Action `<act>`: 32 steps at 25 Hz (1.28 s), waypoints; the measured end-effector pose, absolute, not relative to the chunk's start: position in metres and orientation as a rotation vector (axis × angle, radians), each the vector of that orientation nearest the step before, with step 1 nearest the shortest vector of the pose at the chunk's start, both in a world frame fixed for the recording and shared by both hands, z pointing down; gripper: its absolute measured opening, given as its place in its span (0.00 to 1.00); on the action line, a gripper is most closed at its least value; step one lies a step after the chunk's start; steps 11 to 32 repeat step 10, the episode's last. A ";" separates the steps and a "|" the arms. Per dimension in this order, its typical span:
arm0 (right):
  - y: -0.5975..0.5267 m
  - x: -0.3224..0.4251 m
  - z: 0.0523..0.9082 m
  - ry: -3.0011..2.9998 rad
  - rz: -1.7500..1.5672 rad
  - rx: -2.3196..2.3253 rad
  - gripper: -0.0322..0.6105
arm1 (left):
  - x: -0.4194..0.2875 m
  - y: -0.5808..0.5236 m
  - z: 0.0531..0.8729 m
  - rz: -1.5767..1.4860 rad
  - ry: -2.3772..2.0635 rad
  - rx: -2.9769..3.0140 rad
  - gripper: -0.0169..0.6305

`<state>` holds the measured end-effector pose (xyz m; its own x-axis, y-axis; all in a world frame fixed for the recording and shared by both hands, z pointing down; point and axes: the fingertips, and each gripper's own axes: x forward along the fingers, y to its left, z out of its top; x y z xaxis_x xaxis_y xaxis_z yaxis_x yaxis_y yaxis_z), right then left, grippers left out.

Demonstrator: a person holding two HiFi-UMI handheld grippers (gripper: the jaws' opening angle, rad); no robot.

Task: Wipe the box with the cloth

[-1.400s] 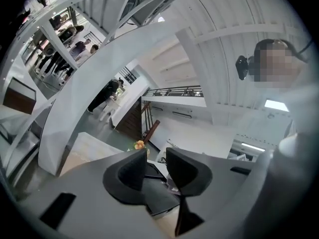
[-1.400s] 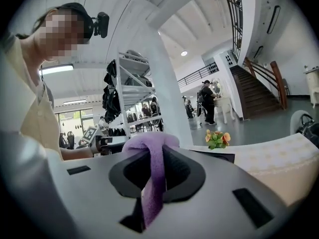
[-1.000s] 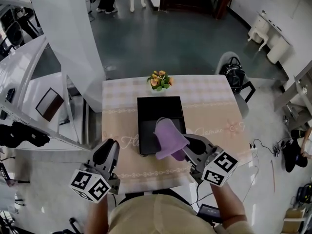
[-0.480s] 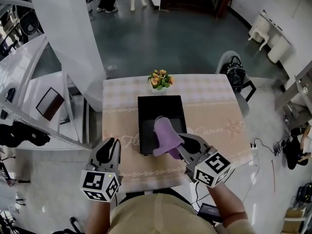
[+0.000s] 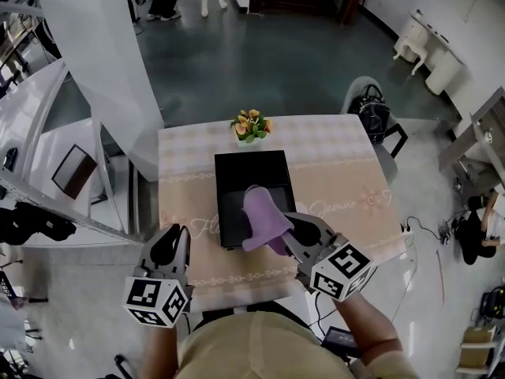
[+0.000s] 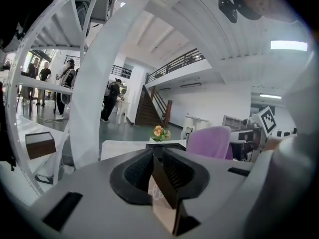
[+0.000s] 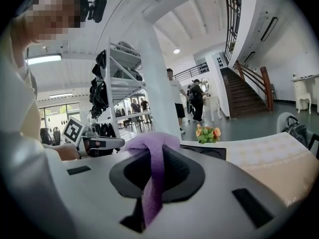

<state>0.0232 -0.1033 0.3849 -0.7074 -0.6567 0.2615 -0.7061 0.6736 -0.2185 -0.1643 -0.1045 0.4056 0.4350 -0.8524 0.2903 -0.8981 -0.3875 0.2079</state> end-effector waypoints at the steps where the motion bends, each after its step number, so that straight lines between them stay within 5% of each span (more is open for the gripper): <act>1: -0.103 0.024 0.385 -2.724 0.455 1.117 0.13 | -0.163 -0.105 0.406 0.180 -1.493 2.359 0.13; 32: -0.102 0.031 0.385 -2.735 0.462 1.108 0.13 | -0.151 -0.102 0.410 0.077 -1.424 2.324 0.13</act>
